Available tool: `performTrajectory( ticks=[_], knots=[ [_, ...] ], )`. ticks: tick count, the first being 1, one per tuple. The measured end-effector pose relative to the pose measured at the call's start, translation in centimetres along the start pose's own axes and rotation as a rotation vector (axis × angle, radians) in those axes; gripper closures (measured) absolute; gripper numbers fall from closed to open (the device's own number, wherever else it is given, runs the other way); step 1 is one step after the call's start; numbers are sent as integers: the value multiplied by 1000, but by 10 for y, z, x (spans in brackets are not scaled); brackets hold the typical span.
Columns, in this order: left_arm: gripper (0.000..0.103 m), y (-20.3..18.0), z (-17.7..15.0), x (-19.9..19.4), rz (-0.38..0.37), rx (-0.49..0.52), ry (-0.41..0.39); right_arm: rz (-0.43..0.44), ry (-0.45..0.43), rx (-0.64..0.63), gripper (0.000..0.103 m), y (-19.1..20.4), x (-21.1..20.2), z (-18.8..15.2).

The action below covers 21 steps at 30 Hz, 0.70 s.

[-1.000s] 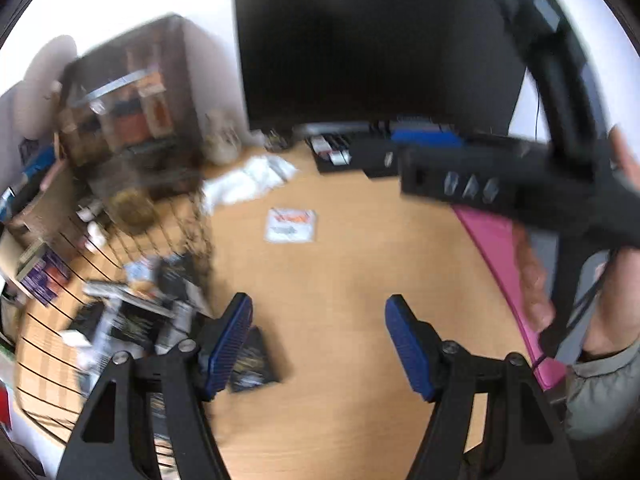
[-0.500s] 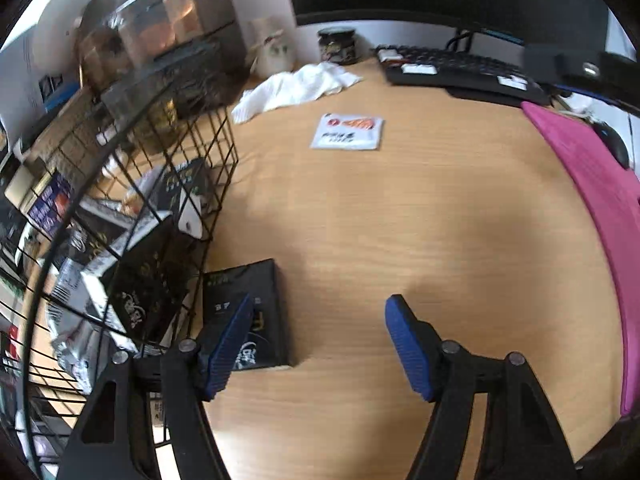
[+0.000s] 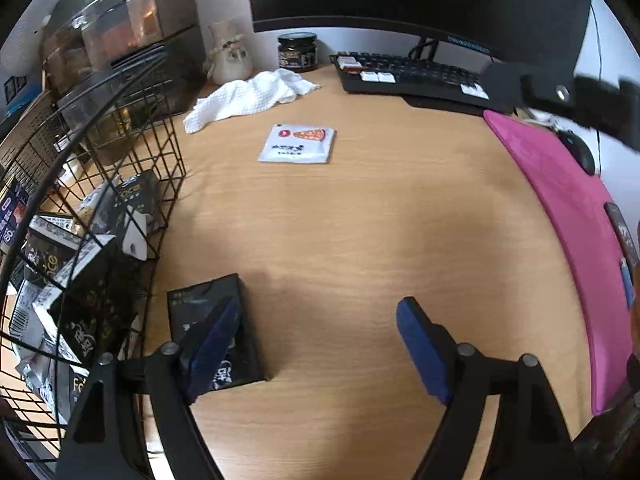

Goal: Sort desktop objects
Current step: 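Lower the left gripper to a black Face pack beside the basket and grasp it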

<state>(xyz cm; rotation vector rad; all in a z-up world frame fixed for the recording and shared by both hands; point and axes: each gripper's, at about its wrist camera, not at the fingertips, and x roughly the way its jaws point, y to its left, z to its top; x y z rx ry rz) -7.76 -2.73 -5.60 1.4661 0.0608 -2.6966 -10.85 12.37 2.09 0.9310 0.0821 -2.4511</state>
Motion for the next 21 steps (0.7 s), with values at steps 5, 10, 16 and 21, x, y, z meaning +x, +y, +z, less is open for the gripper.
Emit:
performTrajectory(
  ticks=[5,10,16,21],
  knots=[
    [21,3,1,5,38,11,8,3,0,5,54,-1,0,-1],
    [21,2,2,7,73,30,9,16,7,13,54,-4,2,-4],
    [21,14,3,3,62,1,4,18,5,4,54,-2,2,-4],
    [20,12,4,9,93,22,10,28,-2,-4,54,2,1,-1]
  ],
)
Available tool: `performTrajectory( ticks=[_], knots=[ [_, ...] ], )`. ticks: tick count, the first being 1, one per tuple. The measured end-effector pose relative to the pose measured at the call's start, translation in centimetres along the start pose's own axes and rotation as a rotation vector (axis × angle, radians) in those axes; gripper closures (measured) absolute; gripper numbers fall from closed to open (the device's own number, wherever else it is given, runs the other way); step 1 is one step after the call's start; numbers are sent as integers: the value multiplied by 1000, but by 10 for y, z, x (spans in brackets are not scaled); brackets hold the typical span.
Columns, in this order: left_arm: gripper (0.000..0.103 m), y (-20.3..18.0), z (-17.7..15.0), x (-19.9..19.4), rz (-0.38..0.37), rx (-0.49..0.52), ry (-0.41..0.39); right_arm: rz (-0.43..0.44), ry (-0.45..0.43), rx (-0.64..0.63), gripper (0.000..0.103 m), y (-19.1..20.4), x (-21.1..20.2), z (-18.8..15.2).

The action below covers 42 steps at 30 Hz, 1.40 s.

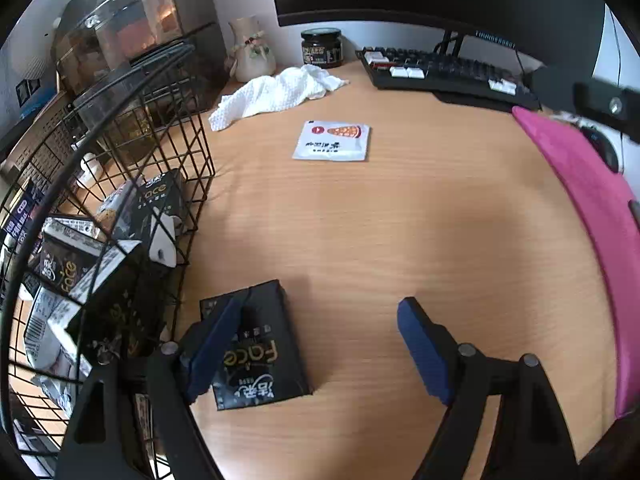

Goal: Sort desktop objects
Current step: 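Lower the left gripper to a black Face pack beside the basket and grasp it, then lift the Face pack with the left gripper and drop it into the basket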

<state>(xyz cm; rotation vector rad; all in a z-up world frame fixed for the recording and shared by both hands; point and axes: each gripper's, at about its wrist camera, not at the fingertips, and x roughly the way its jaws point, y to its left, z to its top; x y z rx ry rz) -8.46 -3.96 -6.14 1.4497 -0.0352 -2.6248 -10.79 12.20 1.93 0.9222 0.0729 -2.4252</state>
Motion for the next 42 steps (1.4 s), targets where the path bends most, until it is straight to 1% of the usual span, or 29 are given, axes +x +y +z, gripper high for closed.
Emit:
performTrajectory(
  ticks=[1,3,5,7,8,9,11,18,20,21,23,25,27,28,29,31,35,39,40,41,42],
  knots=[
    [20,-1,0,0,0,-1,-2,2,0,-2,54,1,0,0],
    [20,-3,1,-1,-25,-6,-5,5,0,-4,54,1,0,0],
    [20,-9,2,-4,-80,0,-3,6,1,-2,54,0,0,0],
    [20,-15,4,-9,-153,13,-4,4,-1,4,54,-3,-1,-1],
    [20,-15,5,-13,-171,11,-14,3,-2,7,54,-4,-2,-1],
    [20,-14,6,-18,-148,4,-34,1,-3,10,54,-5,-2,-1],
    [20,-11,8,-23,-108,13,-52,-5,-1,14,54,-8,-2,-2],
    [20,8,4,-13,-88,-14,-12,4,-2,18,54,-10,-1,-2],
    [20,7,1,-6,-72,-10,13,8,2,15,54,-8,0,-3],
    [20,5,-1,-2,-52,2,19,10,3,12,54,-7,1,-3],
    [19,1,-4,0,-35,12,10,12,4,8,54,-5,2,-4],
    [19,-1,-3,-4,-75,3,0,12,5,9,54,-5,2,-4],
    [19,-3,-2,-10,-167,1,-7,10,8,14,54,-6,3,-4],
    [19,-3,-1,-12,-190,-2,-12,9,10,16,54,-6,3,-5],
    [19,-3,-1,-13,-187,-6,-15,8,10,15,54,-6,3,-5],
    [19,1,-2,-12,-151,-9,-14,8,11,15,54,-7,3,-5],
    [19,7,-6,-4,-111,9,14,9,18,12,54,-7,5,-7],
    [20,8,-12,8,-129,18,54,17,24,12,54,-5,10,-7],
    [20,7,-12,7,-130,24,53,20,25,10,54,-4,11,-7],
    [28,6,-12,7,-134,25,52,21,26,10,53,-3,12,-7],
    [50,5,-12,3,-137,31,45,22,27,8,54,-2,12,-7]
  ],
)
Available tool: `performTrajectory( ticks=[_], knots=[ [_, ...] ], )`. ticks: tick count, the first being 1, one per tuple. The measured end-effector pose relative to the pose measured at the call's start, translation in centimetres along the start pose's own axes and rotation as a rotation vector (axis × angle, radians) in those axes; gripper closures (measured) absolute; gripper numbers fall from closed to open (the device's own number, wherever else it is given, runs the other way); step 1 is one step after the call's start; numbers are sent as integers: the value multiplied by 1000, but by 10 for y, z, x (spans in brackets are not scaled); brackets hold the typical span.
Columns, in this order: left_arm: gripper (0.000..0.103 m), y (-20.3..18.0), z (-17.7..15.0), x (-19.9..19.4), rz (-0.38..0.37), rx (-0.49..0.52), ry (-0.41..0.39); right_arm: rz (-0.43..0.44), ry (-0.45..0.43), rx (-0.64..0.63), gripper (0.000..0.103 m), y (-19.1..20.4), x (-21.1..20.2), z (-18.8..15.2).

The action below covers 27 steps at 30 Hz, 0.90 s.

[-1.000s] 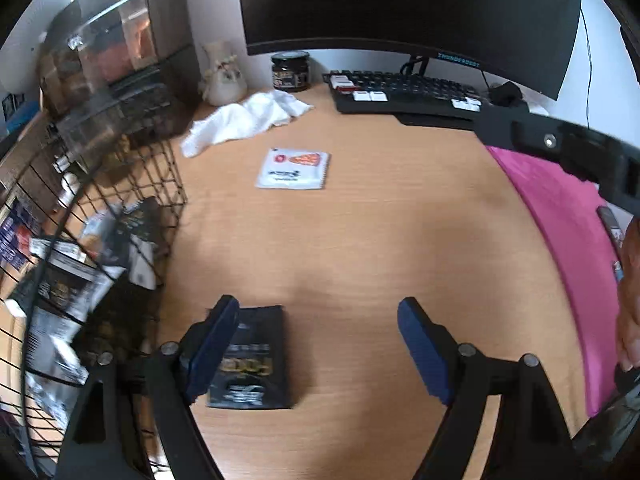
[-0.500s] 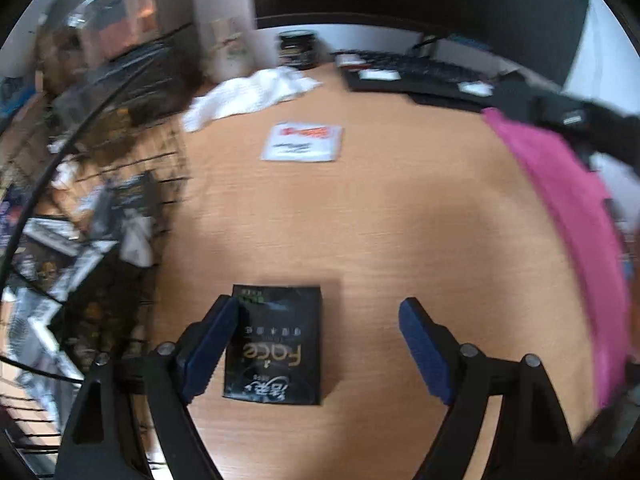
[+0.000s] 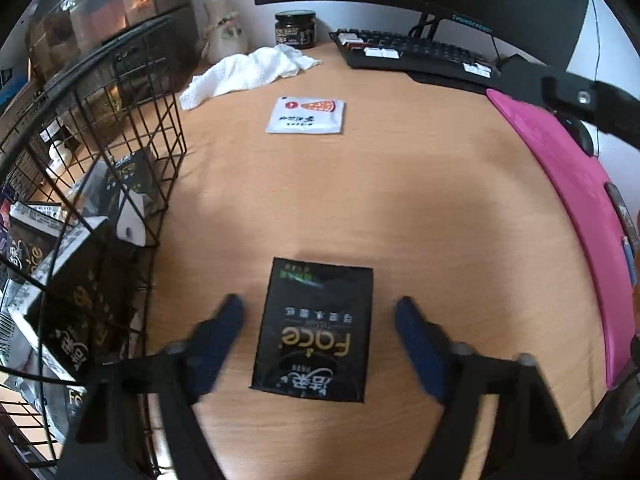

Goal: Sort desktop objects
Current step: 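Lift the Face pack with the left gripper and drop it into the basket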

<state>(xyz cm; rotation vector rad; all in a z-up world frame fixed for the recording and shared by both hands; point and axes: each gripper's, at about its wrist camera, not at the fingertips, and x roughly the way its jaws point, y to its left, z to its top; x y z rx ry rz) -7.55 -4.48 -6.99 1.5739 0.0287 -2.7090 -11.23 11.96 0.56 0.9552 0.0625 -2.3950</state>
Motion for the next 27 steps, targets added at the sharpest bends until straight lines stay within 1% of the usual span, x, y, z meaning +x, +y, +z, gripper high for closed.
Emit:
performTrajectory(
  ticks=[3,5,8,11,14,16,18,19,23,26,27],
  knots=[
    [51,1,1,-2,-15,-11,21,-3,2,-3,53,3,1,1],
    [51,0,2,-5,-24,-12,13,-3,-3,-5,54,4,-1,3],
    [51,-5,8,-29,-30,3,-54,-9,-14,-11,53,7,-6,7],
    [51,-8,17,-67,-36,20,-155,-17,-29,-28,54,14,-13,13],
    [51,1,25,-107,-26,6,-257,-27,-56,-50,54,24,-23,20],
    [51,15,27,-132,6,-15,-320,-24,-73,-64,54,33,-30,25],
    [51,37,29,-151,52,-50,-361,-22,-87,-80,53,41,-36,28],
    [51,47,29,-156,73,-71,-370,-20,-95,-91,53,47,-39,29],
    [51,97,25,-162,162,-173,-367,-5,-110,-123,53,66,-45,30],
    [51,130,22,-153,216,-237,-334,7,-112,-141,53,78,-45,30],
    [51,135,20,-152,226,-251,-324,9,-112,-146,53,81,-45,31]
  ],
)
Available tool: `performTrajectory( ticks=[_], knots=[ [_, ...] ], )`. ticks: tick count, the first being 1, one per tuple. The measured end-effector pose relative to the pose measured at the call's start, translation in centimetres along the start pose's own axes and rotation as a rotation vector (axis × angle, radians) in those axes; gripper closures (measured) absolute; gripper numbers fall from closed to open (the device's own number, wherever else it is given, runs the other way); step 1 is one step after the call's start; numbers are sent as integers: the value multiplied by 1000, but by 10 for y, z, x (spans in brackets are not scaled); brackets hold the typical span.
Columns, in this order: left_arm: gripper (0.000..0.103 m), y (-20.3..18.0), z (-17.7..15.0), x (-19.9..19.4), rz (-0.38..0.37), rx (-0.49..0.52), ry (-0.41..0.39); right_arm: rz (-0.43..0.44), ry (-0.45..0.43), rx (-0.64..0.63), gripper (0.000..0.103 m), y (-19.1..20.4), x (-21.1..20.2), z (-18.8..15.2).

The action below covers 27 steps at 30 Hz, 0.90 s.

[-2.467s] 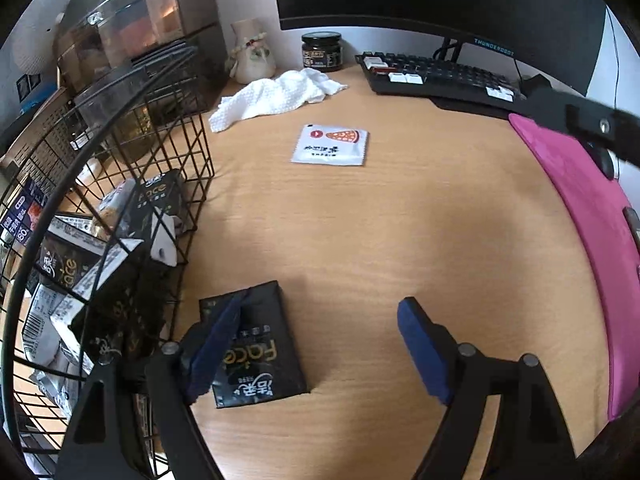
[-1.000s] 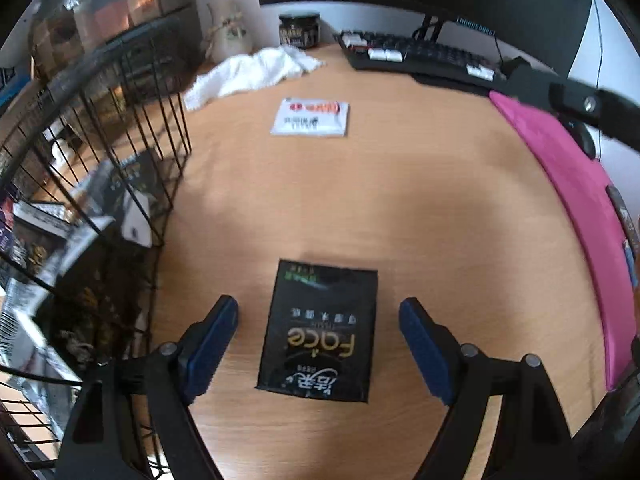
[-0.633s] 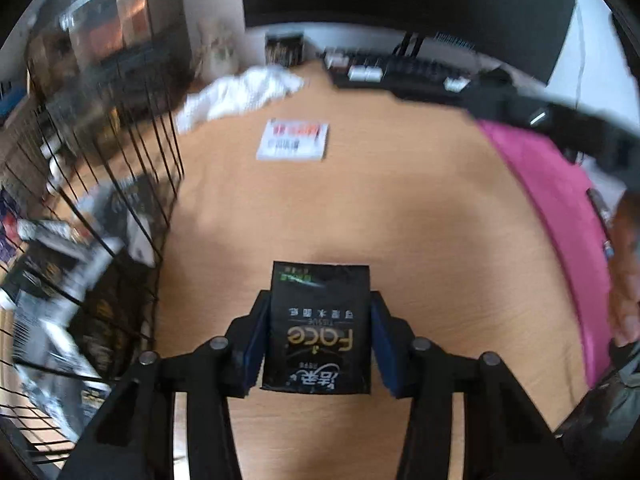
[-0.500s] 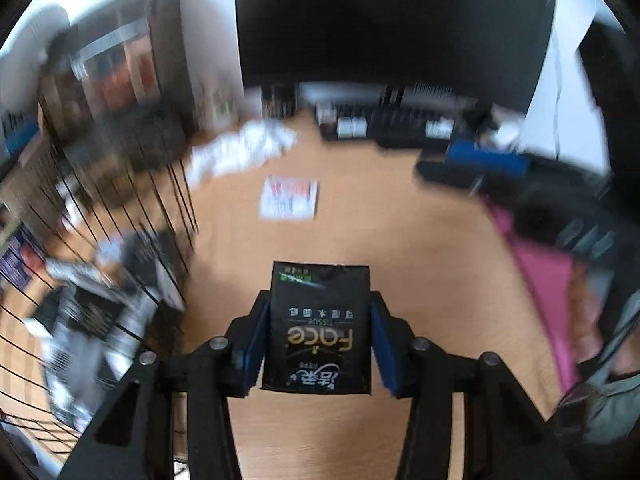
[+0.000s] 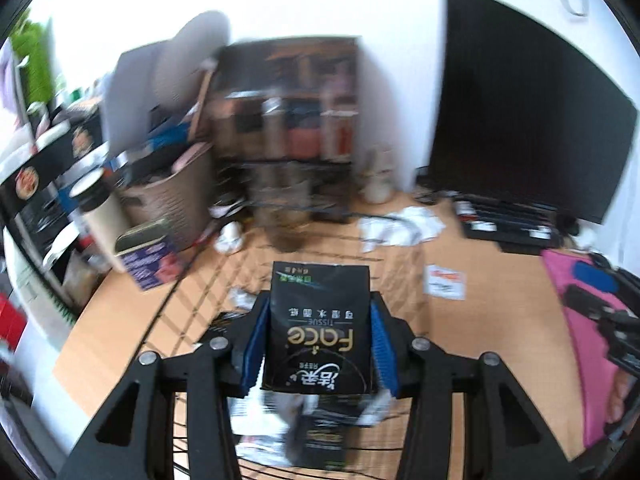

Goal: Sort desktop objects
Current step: 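Lift the Face pack with the left gripper and drop it into the basket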

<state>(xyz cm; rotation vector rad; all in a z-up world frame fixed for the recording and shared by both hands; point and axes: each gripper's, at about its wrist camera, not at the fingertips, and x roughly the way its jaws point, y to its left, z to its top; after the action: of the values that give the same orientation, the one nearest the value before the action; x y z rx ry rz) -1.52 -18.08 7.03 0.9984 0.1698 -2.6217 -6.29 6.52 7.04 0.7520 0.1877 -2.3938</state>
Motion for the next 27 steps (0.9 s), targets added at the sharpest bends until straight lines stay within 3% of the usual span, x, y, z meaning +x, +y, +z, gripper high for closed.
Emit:
performTrajectory(
  ticks=[10,13,15,18,20,23,25,27],
  knots=[
    [50,1,-7,19,19,24,46,3,10,-6,53,5,4,-1],
    [37,-9,-8,18,31,51,46,6,20,4,53,2,7,-4],
    [23,-16,-7,7,-7,49,15,1,26,11,53,0,6,-7],
    [11,-30,-6,-8,-63,81,-30,-14,32,51,44,-11,-1,-18],
    [10,-40,-9,-16,-69,94,-41,-38,44,84,44,-19,-7,-26],
    [10,-56,-17,-19,-126,110,9,-98,49,130,44,-28,-25,-42],
    [10,-73,-27,-20,-195,144,41,-147,57,158,37,-34,-37,-54],
    [10,-90,-36,-21,-221,171,66,-205,67,183,25,-36,-48,-64]
  ],
)
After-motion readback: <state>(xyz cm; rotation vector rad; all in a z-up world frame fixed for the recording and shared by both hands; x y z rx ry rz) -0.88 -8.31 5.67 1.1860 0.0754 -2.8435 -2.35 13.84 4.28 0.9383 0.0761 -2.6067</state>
